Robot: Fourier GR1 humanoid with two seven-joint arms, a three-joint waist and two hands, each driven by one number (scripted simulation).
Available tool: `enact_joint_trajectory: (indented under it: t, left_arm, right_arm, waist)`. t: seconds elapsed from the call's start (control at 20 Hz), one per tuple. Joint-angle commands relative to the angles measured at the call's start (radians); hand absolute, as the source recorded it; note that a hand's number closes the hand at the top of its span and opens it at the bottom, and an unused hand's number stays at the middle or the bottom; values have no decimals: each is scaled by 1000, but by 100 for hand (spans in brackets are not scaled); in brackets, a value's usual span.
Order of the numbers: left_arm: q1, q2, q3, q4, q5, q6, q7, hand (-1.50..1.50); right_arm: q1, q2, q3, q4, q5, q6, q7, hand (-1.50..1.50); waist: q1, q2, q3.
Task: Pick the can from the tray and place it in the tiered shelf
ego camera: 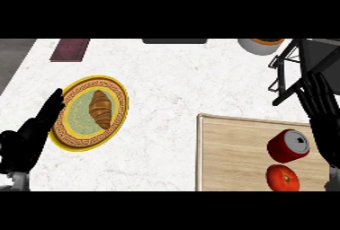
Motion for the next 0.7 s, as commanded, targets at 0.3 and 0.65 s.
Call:
enact_joint_trajectory:
  t: [0.3, 0.65]
  left_arm:
    - [68, -135, 60, 146, 125, 52, 84, 0]
    - [-13, -182, 79, 304, 174, -9, 87, 0]
  right_arm:
    - [209, -413, -277, 117, 273, -83, 152, 150]
    - [332, -333, -483, 165, 39, 115, 70, -150]
  waist:
    - [-108, 36, -31]
    - [-24, 2, -5]
